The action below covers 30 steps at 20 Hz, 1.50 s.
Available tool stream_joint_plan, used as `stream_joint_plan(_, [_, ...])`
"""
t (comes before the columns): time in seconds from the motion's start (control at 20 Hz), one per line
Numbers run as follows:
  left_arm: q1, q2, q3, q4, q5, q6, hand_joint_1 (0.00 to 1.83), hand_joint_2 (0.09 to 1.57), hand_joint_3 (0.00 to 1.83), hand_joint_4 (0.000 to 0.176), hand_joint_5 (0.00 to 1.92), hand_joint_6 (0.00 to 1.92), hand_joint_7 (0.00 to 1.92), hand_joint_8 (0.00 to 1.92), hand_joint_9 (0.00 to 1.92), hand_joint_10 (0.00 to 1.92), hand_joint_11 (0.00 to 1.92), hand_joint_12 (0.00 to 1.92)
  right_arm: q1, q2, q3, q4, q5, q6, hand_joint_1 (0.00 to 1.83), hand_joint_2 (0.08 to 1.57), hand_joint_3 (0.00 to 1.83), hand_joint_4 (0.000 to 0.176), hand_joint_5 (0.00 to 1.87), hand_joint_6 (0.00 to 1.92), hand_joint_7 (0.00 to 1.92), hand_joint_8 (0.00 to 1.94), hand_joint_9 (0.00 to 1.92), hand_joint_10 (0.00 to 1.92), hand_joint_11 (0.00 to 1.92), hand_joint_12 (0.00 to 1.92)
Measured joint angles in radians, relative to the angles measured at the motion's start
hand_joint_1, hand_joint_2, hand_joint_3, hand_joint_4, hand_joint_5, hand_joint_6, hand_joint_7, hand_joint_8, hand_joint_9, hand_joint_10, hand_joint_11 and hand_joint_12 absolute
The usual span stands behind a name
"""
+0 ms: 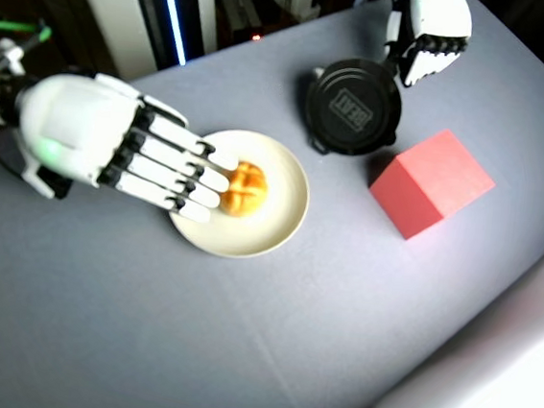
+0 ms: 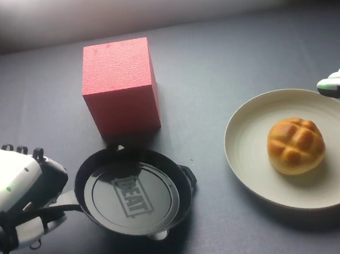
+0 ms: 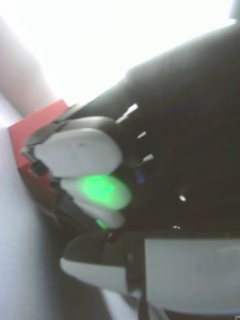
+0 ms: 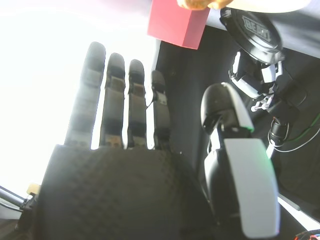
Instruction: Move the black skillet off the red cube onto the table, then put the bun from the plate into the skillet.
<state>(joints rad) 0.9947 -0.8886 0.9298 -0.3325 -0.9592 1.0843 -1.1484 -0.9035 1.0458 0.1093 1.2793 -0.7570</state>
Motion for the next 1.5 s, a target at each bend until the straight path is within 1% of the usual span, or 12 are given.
stream_joint_plan(0.2, [0.014, 0.006, -0.018, 0.0, -0.002, 0.0, 1.0, 1.17, 0.0, 0.0, 0.63, 1.79, 0.74, 1.92, 0.94, 1.92, 1.01, 1.92, -0.001, 0.0, 0.0, -0.001, -0.001, 0.0, 0.53, 1.34, 0.0, 0.025, 0.35, 0.0, 0.4, 0.0, 0.41, 0.0, 0.44, 0.02])
stream_joint_plan(0.25, [0.018, 0.01, -0.018, 0.004, -0.003, 0.0, 0.99, 1.23, 0.01, 0.0, 0.7, 1.52, 0.68, 1.92, 0.86, 1.92, 0.93, 1.92, -0.001, 0.0, 0.0, -0.001, -0.001, 0.0, 0.53, 1.34, 0.0, 0.021, 0.35, 0.0, 0.41, 0.0, 0.42, 0.01, 0.45, 0.02])
stream_joint_plan(0.35, [0.021, 0.014, -0.021, -0.002, -0.007, 0.0, 0.96, 1.25, 0.0, 0.052, 0.72, 1.42, 0.56, 1.91, 0.69, 1.92, 0.74, 1.92, -0.001, 0.0, 0.0, 0.0, -0.004, 0.0, 0.54, 1.34, 0.0, 0.022, 0.35, 0.0, 0.41, 0.0, 0.42, 0.0, 0.45, 0.02])
stream_joint_plan(0.45, [0.024, 0.018, -0.023, 0.0, -0.015, 0.0, 0.95, 1.23, 0.0, 0.101, 0.75, 1.35, 0.52, 1.49, 0.54, 1.58, 0.47, 1.76, -0.001, 0.0, 0.0, 0.0, -0.005, 0.0, 0.54, 1.33, 0.0, 0.027, 0.36, 0.0, 0.41, 0.0, 0.4, 0.0, 0.43, 0.01])
stream_joint_plan(0.5, [0.028, 0.019, -0.029, -0.003, -0.023, 0.0, 0.92, 1.13, 0.0, 0.0, 0.56, 0.89, 0.51, 1.09, 0.51, 1.22, 0.38, 1.46, -0.001, -0.001, 0.0, -0.001, -0.005, 0.0, 0.54, 1.34, 0.0, 0.024, 0.36, 0.0, 0.41, 0.0, 0.4, 0.0, 0.43, 0.01])
stream_joint_plan(0.6, [0.038, 0.025, -0.037, -0.001, -0.027, -0.001, 0.9, 1.08, 0.0, 0.0, 0.59, 0.29, 0.62, 0.39, 0.61, 0.55, 0.38, 0.94, -0.001, -0.001, 0.0, 0.0, -0.006, 0.0, 0.57, 1.34, 0.0, 0.013, 0.36, 0.0, 0.41, 0.0, 0.41, 0.0, 0.43, 0.02])
stream_joint_plan(0.7, [0.044, 0.035, -0.048, 0.002, -0.036, 0.0, 0.87, 1.04, 0.0, 0.0, 0.54, 0.03, 0.6, 0.05, 0.58, 0.14, 0.25, 0.84, -0.001, -0.001, 0.0, 0.001, -0.005, 0.0, 0.56, 1.33, 0.0, 0.014, 0.36, 0.0, 0.4, 0.0, 0.39, 0.0, 0.42, 0.01])
stream_joint_plan(0.85, [0.045, 0.056, -0.072, 0.009, -0.077, 0.001, 0.77, 0.99, 0.0, 0.048, 0.35, 0.0, 0.41, 0.0, 0.37, 0.0, 0.01, 0.93, -0.001, -0.003, 0.009, -0.006, -0.008, 0.01, 0.56, 1.31, 0.0, 0.015, 0.34, 0.0, 0.39, 0.0, 0.37, 0.0, 0.4, 0.0])
stream_joint_plan(1.05, [0.052, 0.095, -0.112, 0.05, -0.179, 0.0, 0.73, 1.0, 0.0, 0.103, 0.15, 0.0, 0.18, 0.0, 0.13, 0.0, 0.0, 0.34, 0.057, -0.002, 0.032, -0.066, -0.06, 0.021, 0.71, 1.2, 0.0, 0.043, 0.32, 0.0, 0.35, 0.0, 0.35, 0.0, 0.38, 0.0])
stream_joint_plan(1.25, [0.061, 0.122, -0.135, 0.085, -0.292, 0.0, 0.7, 0.94, 0.0, 0.167, 0.05, 0.0, 0.07, 0.0, 0.07, 0.0, 0.0, 0.41, 0.172, -0.013, 0.064, -0.2, -0.182, 0.025, 0.81, 1.08, 0.0, 0.0, 0.35, 0.01, 0.42, 0.01, 0.42, 0.01, 0.42, 0.03])
stream_joint_plan(1.45, [0.062, 0.123, -0.14, 0.081, -0.325, 0.0, 0.67, 0.93, 0.0, 0.151, 0.06, 0.0, 0.11, 0.0, 0.09, 0.01, 0.0, 0.51, 0.254, -0.047, 0.114, -0.32, -0.341, 0.064, 0.9, 1.03, 0.0, 0.039, 0.34, 0.0, 0.42, 0.0, 0.44, 0.01, 0.45, 0.05])
stream_joint_plan(1.5, [0.067, 0.123, -0.14, 0.081, -0.329, 0.0, 0.72, 0.96, 0.01, 0.132, 0.08, 0.0, 0.09, 0.0, 0.08, 0.0, 0.0, 0.46, 0.298, -0.061, 0.133, -0.364, -0.4, 0.069, 1.0, 1.02, 0.0, 0.061, 0.33, 0.0, 0.44, 0.0, 0.47, 0.01, 0.12, 0.87])
